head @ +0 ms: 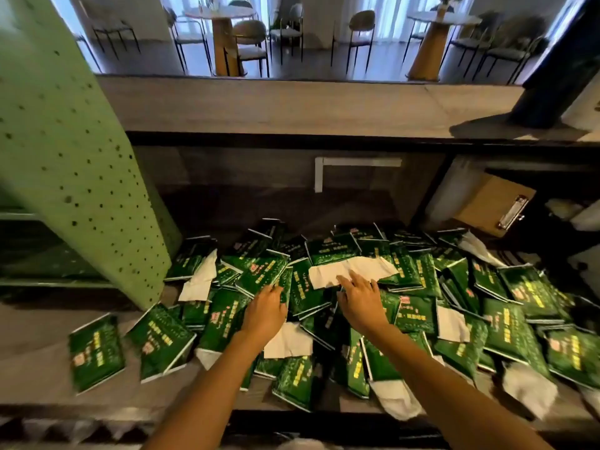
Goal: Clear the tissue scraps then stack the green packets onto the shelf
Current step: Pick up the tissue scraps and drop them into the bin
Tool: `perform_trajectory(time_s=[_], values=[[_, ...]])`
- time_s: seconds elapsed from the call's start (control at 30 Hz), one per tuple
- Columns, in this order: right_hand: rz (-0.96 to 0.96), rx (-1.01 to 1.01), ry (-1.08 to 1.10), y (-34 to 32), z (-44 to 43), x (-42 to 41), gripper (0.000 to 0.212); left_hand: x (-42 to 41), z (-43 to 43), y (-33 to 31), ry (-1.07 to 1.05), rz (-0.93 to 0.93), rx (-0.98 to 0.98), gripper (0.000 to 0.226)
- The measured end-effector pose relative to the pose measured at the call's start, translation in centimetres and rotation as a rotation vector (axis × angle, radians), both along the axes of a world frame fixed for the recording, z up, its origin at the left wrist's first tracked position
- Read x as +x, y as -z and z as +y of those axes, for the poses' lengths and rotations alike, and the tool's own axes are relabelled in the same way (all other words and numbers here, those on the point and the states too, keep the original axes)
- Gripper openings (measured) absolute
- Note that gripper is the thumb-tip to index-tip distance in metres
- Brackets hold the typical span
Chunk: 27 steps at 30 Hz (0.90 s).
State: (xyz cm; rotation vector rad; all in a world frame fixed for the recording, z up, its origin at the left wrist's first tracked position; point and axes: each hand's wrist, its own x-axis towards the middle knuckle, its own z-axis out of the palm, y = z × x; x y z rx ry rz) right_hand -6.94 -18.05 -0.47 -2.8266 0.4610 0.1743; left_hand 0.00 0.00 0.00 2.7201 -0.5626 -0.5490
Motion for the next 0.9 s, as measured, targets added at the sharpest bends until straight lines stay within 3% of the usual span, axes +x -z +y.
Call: perform_trajectory(time_s=[0.23, 0.4, 0.53, 0.6, 0.7, 0.8, 0.9], values=[[0.083, -0.061, -0.047, 1.5, 0.5, 2.7, 0.053, 1.3, -0.4, 0.2, -0.035, -0.017, -0.047, 0.043], [-0.085, -0.089, -0.085, 1.8, 0.1, 3.0, 0.034, 2.2, -0.8, 0.5, -0.036, -0.040, -0.082, 0.042], [-0.240, -0.114, -0.069, 1.1, 0.2, 3.8, 0.030, 2.8, -1.2, 0.1, -0.063, -0.063, -0.128, 0.041], [-0.319, -0.130, -0.130, 0.4, 0.7, 4.4, 0.040, 3.1, -0.9, -0.3, -0.104, -0.102, -0.160, 0.039], [-0.390, -0.032, -0.224, -0.5, 2.4, 6.0, 0.054, 4.2, 0.4, -0.8, -0.253, -0.179, -0.200, 0.035], [-0.370, 0.127, -0.289, -1.0, 4.7, 7.8, 0.040, 5.9, 3.1, -0.5, -0.399, -0.260, -0.117, 0.039], [-0.293, 0.203, -0.367, -1.1, 6.9, 9.2, 0.031, 7.8, 6.0, 0.5, -0.520, -0.146, 0.007, 0.054]])
